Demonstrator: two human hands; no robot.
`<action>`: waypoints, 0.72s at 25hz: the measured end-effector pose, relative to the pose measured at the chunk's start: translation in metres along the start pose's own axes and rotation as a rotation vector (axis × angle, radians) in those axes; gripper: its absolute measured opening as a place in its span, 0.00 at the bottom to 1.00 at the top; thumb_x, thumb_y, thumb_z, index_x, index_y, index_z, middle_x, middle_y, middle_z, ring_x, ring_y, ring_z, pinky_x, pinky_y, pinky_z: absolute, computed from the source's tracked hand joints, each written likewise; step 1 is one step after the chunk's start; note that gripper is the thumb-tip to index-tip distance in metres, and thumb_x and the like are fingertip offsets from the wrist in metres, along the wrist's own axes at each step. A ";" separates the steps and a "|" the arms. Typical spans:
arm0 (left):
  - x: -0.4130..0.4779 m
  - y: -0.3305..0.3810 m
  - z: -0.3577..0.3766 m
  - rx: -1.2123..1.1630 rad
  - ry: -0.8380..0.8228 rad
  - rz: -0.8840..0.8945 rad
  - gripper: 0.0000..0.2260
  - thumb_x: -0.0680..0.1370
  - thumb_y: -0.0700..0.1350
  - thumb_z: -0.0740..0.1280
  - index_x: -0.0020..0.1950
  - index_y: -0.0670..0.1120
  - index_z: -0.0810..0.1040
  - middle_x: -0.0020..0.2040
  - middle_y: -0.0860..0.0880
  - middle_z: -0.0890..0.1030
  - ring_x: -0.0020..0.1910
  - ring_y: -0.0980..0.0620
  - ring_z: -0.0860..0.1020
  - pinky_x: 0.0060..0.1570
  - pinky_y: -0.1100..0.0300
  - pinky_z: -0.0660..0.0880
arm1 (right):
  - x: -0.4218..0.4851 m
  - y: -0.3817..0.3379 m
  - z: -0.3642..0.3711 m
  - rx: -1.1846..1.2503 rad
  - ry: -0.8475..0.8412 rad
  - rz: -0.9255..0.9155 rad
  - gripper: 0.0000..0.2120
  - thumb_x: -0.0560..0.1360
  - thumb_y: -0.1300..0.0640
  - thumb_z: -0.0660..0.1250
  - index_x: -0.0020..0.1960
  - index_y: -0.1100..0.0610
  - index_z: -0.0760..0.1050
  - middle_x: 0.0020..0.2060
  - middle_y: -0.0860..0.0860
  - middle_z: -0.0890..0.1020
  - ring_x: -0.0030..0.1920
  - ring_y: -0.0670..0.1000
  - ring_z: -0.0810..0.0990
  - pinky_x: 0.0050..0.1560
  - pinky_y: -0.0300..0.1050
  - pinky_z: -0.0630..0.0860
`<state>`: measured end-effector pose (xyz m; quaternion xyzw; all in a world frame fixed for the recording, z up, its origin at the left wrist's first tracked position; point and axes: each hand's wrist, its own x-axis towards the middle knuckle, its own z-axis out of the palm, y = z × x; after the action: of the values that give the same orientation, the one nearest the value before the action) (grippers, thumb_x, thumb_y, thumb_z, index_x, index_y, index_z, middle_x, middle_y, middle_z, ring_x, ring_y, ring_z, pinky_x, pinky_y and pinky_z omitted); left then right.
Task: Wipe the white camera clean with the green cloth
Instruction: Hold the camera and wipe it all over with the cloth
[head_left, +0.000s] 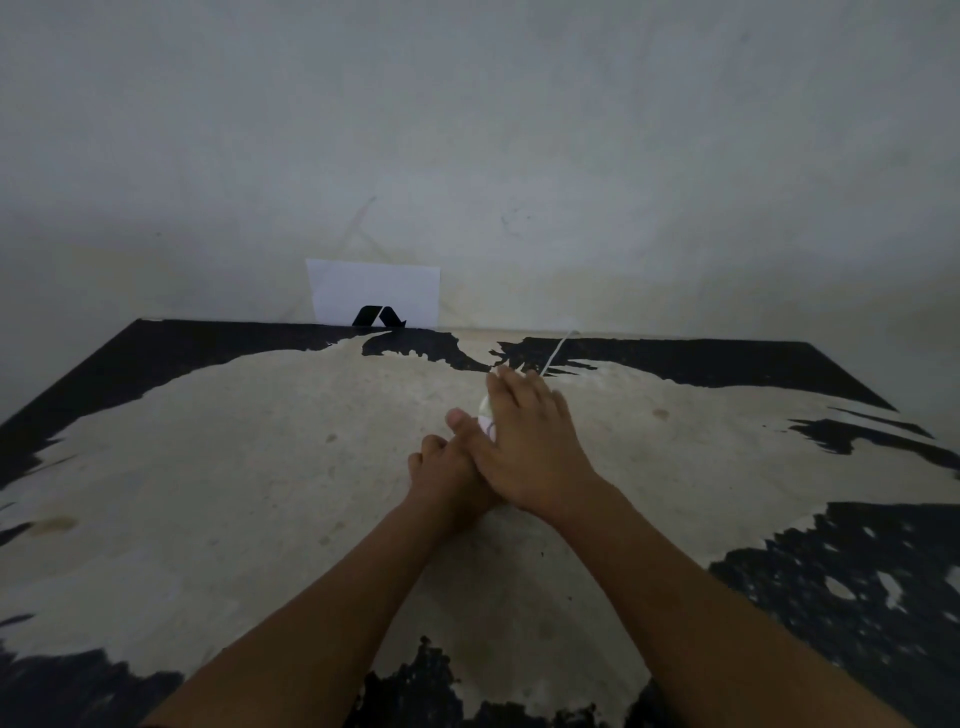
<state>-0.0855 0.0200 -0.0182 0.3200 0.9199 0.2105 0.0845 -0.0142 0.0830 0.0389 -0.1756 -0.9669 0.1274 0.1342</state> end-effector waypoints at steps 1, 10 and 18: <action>0.002 0.000 0.002 0.019 0.025 -0.022 0.29 0.74 0.62 0.59 0.71 0.53 0.59 0.71 0.43 0.67 0.71 0.40 0.62 0.67 0.41 0.59 | 0.006 -0.003 -0.003 -0.089 -0.039 -0.047 0.40 0.73 0.30 0.41 0.75 0.55 0.58 0.77 0.52 0.58 0.77 0.56 0.50 0.76 0.59 0.47; -0.003 -0.006 -0.003 -0.052 0.021 0.044 0.40 0.66 0.64 0.70 0.72 0.53 0.57 0.68 0.46 0.71 0.65 0.41 0.67 0.62 0.47 0.63 | 0.042 0.008 -0.032 0.262 -0.186 0.160 0.33 0.77 0.34 0.43 0.36 0.59 0.72 0.37 0.55 0.77 0.40 0.54 0.74 0.42 0.47 0.65; -0.009 -0.004 -0.004 -0.075 0.067 0.067 0.37 0.67 0.62 0.70 0.71 0.51 0.59 0.65 0.46 0.73 0.62 0.41 0.68 0.55 0.52 0.63 | -0.022 0.043 -0.015 0.448 0.047 0.233 0.16 0.76 0.52 0.63 0.61 0.56 0.75 0.55 0.54 0.81 0.52 0.54 0.78 0.51 0.47 0.74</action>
<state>-0.0821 0.0103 -0.0165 0.3400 0.9025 0.2580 0.0586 0.0234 0.1168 0.0354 -0.2545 -0.8845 0.3490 0.1766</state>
